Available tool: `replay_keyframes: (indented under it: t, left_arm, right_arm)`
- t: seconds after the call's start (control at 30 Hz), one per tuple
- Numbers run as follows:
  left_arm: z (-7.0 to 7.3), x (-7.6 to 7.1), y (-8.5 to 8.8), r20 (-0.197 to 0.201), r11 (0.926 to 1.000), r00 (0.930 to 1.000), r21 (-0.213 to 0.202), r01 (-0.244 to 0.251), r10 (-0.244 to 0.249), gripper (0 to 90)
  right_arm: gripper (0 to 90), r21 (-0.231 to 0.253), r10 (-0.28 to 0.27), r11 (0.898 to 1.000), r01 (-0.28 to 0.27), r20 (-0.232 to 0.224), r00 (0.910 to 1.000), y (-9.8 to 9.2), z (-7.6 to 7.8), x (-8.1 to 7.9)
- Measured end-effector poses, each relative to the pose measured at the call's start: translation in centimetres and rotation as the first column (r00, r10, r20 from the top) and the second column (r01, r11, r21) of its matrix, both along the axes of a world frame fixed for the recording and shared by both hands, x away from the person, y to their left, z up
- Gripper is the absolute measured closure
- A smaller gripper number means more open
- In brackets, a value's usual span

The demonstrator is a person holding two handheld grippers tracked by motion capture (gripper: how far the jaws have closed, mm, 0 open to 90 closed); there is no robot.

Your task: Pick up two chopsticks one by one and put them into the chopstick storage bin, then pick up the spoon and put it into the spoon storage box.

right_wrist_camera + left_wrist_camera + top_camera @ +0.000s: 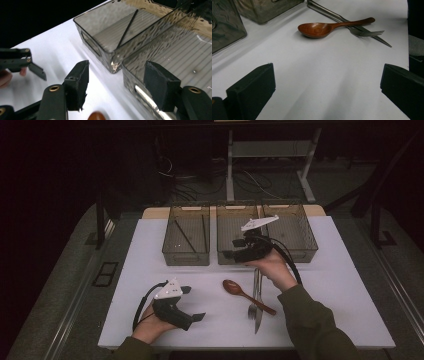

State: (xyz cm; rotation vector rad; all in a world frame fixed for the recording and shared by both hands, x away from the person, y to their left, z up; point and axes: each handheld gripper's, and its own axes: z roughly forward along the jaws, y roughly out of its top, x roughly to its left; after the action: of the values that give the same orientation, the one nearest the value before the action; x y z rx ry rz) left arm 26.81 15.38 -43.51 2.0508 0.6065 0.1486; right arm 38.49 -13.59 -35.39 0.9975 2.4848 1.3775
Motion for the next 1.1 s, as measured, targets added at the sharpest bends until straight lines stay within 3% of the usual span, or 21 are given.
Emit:
replay_keyframes:
  t: [0.1, 0.37, 0.6, 0.87, 1.1]
  left_arm:
    - [0.0, 0.0, 0.0, 0.001, 1.0000, 1.0000, 0.003, 0.001, -0.001, 0.0]
    - [-0.1, 0.0, 0.1, 0.000, 1.0000, 1.0000, 0.005, -0.003, 0.003, 0.0]
    - [-0.1, 0.0, 0.1, 0.000, 1.0000, 1.0000, 0.006, -0.004, 0.004, 0.0]
    - [0.0, -0.2, 0.0, 0.003, 1.0000, 1.0000, 0.007, -0.004, 0.004, 0.0]
    - [0.0, -0.1, 0.0, 0.004, 0.9999, 1.0000, 0.012, 0.000, 0.000, 0.0]
  right_arm:
    - [37.0, 0.003, 0.009, 1.000, -0.009, 0.015, 0.9998, -1.0, -0.4, -0.7]
    - [37.0, 0.020, 0.000, 1.000, 0.000, 0.006, 1.0000, -3.8, -1.2, -2.6]
    - [36.8, 0.006, -0.001, 1.000, 0.001, -0.006, 1.0000, -5.4, -2.1, -4.0]
    - [38.3, -0.021, 0.000, 1.000, -0.001, -0.026, 0.9997, -5.7, -3.8, -4.8]
    - [42.3, -0.043, 0.006, 0.999, -0.008, -0.061, 0.9981, -4.5, -5.5, -4.6]
